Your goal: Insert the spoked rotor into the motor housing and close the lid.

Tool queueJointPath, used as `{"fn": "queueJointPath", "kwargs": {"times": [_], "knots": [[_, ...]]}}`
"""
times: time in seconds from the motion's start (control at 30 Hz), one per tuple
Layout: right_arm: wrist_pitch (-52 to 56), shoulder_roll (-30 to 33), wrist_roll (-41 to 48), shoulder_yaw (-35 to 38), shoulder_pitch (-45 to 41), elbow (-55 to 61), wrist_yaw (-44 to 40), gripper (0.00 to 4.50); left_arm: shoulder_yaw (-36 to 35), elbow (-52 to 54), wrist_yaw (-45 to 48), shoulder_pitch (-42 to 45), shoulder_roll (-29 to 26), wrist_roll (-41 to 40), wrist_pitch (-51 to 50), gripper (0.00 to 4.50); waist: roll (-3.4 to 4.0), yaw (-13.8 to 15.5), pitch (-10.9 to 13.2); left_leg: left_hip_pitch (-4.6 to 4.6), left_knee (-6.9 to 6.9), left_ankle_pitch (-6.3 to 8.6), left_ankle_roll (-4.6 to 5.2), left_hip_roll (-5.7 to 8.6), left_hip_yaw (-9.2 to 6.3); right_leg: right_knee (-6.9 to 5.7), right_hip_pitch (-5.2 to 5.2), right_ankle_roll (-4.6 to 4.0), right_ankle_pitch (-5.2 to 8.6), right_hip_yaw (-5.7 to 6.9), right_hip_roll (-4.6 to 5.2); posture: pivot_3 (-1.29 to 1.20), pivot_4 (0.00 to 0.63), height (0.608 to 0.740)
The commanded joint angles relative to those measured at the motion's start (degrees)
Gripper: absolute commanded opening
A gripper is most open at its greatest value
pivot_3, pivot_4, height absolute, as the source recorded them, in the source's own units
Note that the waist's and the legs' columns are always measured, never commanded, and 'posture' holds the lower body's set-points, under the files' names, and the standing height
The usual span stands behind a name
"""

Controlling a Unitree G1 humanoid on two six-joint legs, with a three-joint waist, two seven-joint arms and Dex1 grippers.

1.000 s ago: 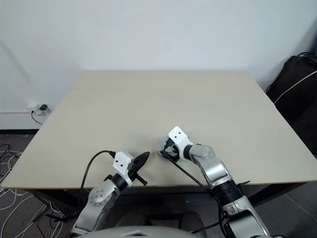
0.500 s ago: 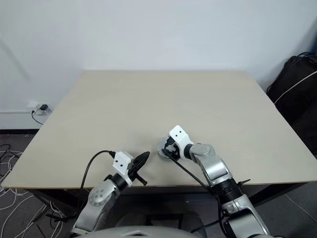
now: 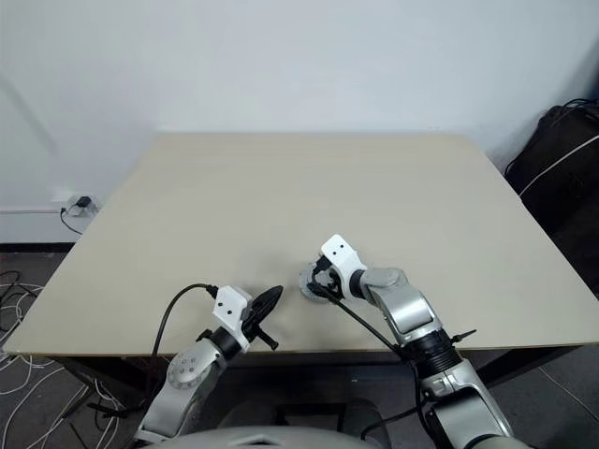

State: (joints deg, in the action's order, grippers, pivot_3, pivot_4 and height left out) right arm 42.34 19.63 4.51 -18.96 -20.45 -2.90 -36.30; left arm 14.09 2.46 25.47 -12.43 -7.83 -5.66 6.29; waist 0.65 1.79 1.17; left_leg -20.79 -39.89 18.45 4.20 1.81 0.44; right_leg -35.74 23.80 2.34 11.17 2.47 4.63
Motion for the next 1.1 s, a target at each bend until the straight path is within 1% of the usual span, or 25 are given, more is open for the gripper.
{"fn": "queueJointPath", "kwargs": {"times": [0.03,0.17,0.27,0.33,0.57,1.1], "knots": [[-0.72,0.31,-0.99,-0.37,-0.28,0.55,0.38,3.19,0.12,0.96,0.00,0.61,0.37,-0.38,0.52,0.00,0.00,-0.02,0.00,0.00,0.00,0.00,0.00,0.00,0.00,0.00,0.00,0.00,0.00,0.00,0.00,0.00,0.000,0.740],[-2.06,-0.26,-1.15,0.01,0.07,0.42,1.51,3.19,0.19,1.55,-0.03,0.39,0.26,-0.40,0.21,0.00,0.00,-0.09,0.00,0.00,0.00,0.00,0.00,0.00,0.00,0.00,0.00,0.00,0.00,0.00,-0.01,0.00,0.000,0.740],[-6.20,-0.85,-1.12,0.65,0.74,0.39,1.81,3.19,0.23,1.96,-0.05,0.25,0.18,-0.42,-0.03,0.00,0.00,-0.13,0.00,0.00,0.00,0.00,-0.01,-0.01,0.00,0.00,0.00,0.01,0.00,0.00,-0.02,0.00,0.000,0.740],[-7.05,-1.13,-1.06,1.02,0.97,0.33,2.12,3.19,0.23,2.13,-0.05,0.21,0.14,-0.43,-0.17,0.00,0.02,-0.33,0.02,0.00,0.00,0.00,-0.01,-0.01,0.02,-0.01,0.01,0.01,0.00,-0.01,-0.03,0.00,0.000,0.740],[-4.10,-2.31,-0.31,2.67,0.55,0.20,3.58,3.19,0.31,2.81,0.02,0.31,0.01,-0.46,-0.89,0.00,0.03,-0.52,0.05,0.00,0.00,0.00,-0.01,-0.02,0.02,-0.02,0.02,0.01,0.00,-0.01,-0.05,0.00,0.000,0.740],[0.94,-2.17,-2.59,0.31,-1.77,-1.62,4.57,3.19,0.43,2.51,-0.36,0.14,0.18,-0.23,-0.47,0.00,0.05,-0.37,0.04,0.01,0.00,0.00,-0.01,-0.02,0.02,-0.01,0.01,0.01,0.00,-0.01,0.00,0.00,0.000,0.740]]}}
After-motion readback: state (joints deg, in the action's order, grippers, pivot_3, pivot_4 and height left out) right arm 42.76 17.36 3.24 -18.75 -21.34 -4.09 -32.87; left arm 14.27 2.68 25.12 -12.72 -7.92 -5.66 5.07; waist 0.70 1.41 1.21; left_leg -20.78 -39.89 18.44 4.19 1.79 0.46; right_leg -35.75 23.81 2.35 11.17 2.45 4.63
